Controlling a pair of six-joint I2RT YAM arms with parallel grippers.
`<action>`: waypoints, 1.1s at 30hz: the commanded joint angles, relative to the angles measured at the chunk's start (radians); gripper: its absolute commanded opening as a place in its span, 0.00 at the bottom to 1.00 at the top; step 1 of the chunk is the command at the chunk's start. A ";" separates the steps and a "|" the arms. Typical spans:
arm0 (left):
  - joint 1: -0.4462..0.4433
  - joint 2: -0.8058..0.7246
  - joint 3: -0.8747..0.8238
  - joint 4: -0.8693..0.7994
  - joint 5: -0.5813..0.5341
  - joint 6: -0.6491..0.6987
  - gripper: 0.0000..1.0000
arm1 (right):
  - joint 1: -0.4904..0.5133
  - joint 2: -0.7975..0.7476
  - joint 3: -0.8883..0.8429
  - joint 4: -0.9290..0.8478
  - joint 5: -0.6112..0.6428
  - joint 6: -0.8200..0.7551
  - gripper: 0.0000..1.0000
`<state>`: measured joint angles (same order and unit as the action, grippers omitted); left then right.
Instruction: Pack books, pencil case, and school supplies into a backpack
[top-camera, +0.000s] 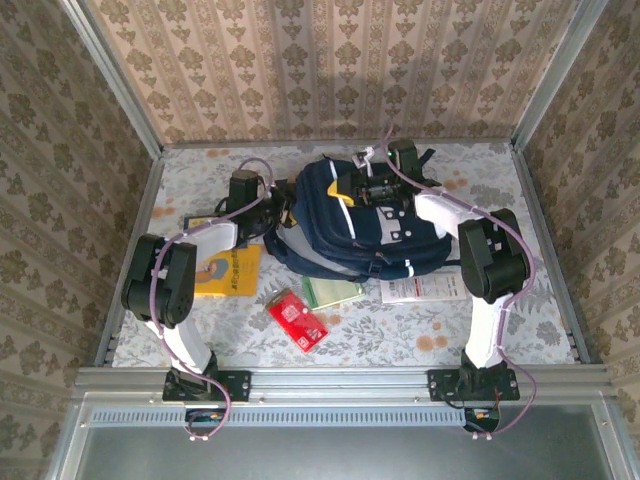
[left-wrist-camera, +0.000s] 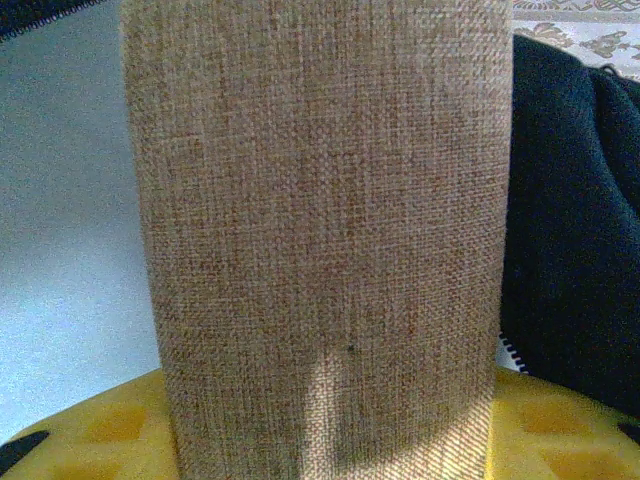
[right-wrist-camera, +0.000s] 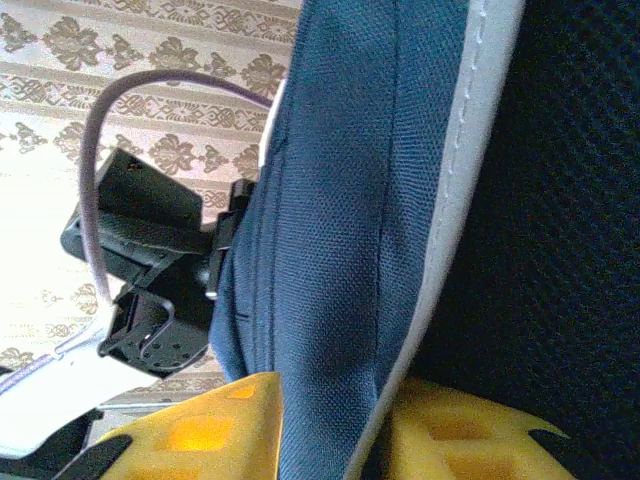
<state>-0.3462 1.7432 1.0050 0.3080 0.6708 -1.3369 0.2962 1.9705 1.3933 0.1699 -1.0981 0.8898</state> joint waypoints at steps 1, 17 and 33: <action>-0.008 -0.052 0.012 0.079 0.049 -0.001 0.34 | 0.019 0.018 0.065 -0.059 0.004 -0.024 0.18; -0.011 -0.100 0.037 -0.125 -0.045 0.147 0.34 | -0.137 -0.137 0.240 -0.198 -0.209 -0.025 0.00; -0.209 0.134 0.294 -0.089 -0.066 0.134 0.35 | -0.163 -0.161 0.197 0.075 -0.241 0.154 0.00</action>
<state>-0.5205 1.8458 1.2339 0.1764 0.6033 -1.2148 0.1287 1.8801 1.5742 0.0921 -1.2652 1.0035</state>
